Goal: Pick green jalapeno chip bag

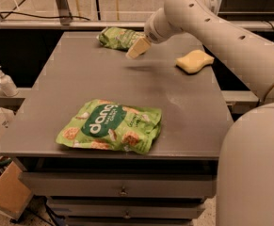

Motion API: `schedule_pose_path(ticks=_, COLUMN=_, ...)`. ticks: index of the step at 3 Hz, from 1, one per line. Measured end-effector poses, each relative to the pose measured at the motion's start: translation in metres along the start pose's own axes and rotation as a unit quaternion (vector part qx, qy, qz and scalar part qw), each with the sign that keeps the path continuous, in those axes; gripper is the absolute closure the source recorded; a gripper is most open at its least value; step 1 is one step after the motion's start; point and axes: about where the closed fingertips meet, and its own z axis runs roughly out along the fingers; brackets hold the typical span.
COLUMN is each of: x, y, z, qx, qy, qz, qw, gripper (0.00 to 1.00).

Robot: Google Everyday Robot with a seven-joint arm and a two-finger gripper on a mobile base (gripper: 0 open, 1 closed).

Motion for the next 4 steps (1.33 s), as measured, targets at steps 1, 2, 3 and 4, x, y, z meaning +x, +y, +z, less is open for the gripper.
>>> schedule_pose_path(ticks=1, x=-0.001, y=-0.006, z=0.030, qx=0.002, qy=-0.019, qz=0.056, qw=0.9983, gripper=0.00)
schedule_pose_path(ticks=2, x=-0.002, y=-0.009, z=0.055, qx=0.002, qy=-0.033, qz=0.095, qw=0.9950, gripper=0.00)
schedule_pose_path(ticks=3, x=0.000, y=-0.007, z=0.078, qx=-0.001, qy=-0.036, qz=0.118, qw=0.9923, gripper=0.00)
schedule_pose_path(ticks=4, x=0.007, y=-0.006, z=0.089, qx=-0.002, qy=-0.033, qz=0.132, qw=0.9906, gripper=0.18)
